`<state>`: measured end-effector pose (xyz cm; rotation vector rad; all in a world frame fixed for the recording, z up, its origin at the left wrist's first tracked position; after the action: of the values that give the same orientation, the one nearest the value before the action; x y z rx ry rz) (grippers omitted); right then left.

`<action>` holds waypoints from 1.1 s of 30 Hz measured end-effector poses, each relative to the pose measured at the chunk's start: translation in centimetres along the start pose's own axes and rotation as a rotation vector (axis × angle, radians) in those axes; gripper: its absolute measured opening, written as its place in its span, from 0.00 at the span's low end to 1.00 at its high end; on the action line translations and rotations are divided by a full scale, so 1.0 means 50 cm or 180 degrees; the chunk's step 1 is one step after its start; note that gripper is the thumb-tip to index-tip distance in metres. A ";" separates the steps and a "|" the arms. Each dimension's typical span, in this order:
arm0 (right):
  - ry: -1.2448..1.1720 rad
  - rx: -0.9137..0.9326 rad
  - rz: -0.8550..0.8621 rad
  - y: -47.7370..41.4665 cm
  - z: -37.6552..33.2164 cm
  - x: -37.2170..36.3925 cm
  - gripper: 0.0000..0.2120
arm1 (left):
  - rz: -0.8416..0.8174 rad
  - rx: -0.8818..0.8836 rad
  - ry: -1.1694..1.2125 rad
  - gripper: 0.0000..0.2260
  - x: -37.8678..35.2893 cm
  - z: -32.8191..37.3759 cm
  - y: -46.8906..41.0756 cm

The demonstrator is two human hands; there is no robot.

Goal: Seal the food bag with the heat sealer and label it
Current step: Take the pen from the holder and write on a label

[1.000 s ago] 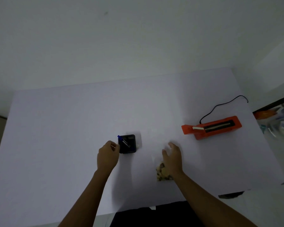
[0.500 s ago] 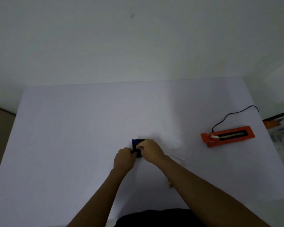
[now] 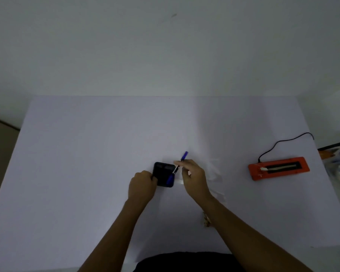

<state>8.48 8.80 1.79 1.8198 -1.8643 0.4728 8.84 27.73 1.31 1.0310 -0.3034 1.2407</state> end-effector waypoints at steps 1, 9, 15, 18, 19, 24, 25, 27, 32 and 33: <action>-0.0268 -0.0315 0.0121 0.003 -0.001 0.009 0.19 | 0.0075 0.0020 0.0015 0.16 0.013 -0.016 0.003; -0.1673 -0.1947 -0.0278 0.030 0.018 -0.004 0.09 | 0.0420 0.0255 0.0208 0.21 0.064 -0.121 0.006; -0.1970 -0.2328 -0.0370 0.038 0.002 -0.015 0.32 | 0.0380 0.0409 0.0370 0.18 0.042 -0.153 0.007; -0.1922 -0.2344 -0.0463 0.041 -0.007 -0.016 0.28 | 0.0570 0.0517 0.0247 0.14 0.049 -0.136 0.027; -0.1932 -0.2349 -0.0483 0.040 -0.010 -0.015 0.26 | 0.0721 0.0439 0.0171 0.15 0.056 -0.123 0.035; -0.2023 -0.2427 -0.0564 0.041 -0.029 -0.016 0.24 | -0.0321 -0.0882 0.0774 0.12 0.036 0.009 0.093; -0.2016 -0.2448 -0.0569 0.041 -0.031 -0.019 0.25 | -0.0538 -0.1004 0.0820 0.13 0.020 0.030 0.106; -0.2004 -0.2518 -0.0602 0.040 -0.032 -0.023 0.25 | -0.0547 -0.1129 0.0675 0.15 -0.008 0.052 0.118; -0.2327 -0.2726 -0.0670 0.045 -0.020 -0.020 0.26 | -0.0773 -0.0777 0.1354 0.19 -0.031 0.069 0.147; -0.2445 -0.2736 -0.0631 0.045 -0.015 -0.018 0.25 | -0.0961 -0.0557 0.1734 0.19 -0.029 0.076 0.156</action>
<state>6.31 10.10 2.10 1.5935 -1.8195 -1.0851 2.73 23.60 6.07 0.5336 0.1603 1.1449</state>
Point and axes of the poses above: each hand's wrist, its own y-axis away from the middle knuckle, its own x-axis out of the back of the hand, z = x × y, the point moved 2 cm from there along -y, towards the middle knuckle, and after that the axes turned 10 degrees about y, right-handed, at the moved point
